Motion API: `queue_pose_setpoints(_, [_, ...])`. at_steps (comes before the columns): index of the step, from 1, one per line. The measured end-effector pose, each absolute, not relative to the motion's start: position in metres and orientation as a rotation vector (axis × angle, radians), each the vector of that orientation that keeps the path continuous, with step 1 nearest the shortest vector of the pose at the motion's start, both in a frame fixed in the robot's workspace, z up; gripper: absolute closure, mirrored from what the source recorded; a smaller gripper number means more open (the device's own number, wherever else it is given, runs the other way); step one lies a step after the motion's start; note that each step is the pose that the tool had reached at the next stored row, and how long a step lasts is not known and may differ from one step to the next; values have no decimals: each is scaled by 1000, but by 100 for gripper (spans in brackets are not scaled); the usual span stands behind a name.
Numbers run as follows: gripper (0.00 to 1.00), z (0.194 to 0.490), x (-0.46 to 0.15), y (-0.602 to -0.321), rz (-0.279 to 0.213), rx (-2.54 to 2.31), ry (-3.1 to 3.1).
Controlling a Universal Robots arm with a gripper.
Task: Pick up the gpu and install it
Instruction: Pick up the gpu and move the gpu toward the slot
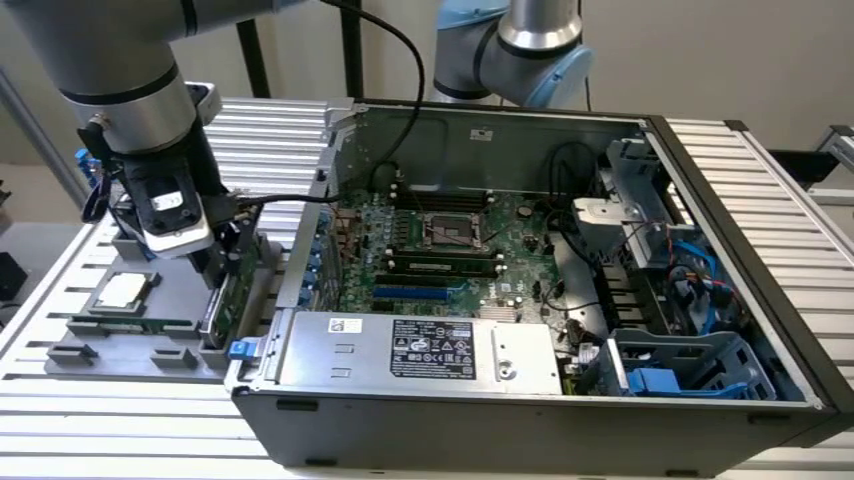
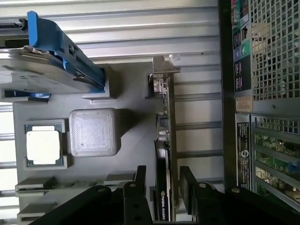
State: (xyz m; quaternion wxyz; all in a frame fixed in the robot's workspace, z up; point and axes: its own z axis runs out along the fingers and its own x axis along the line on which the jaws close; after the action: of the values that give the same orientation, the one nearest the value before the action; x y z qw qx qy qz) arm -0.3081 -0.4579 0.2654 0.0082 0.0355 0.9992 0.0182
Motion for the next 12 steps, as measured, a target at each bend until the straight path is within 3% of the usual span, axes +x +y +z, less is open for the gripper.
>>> queue_pose_setpoints(12, [0, 245, -306, -456, 57, 111, 3122])
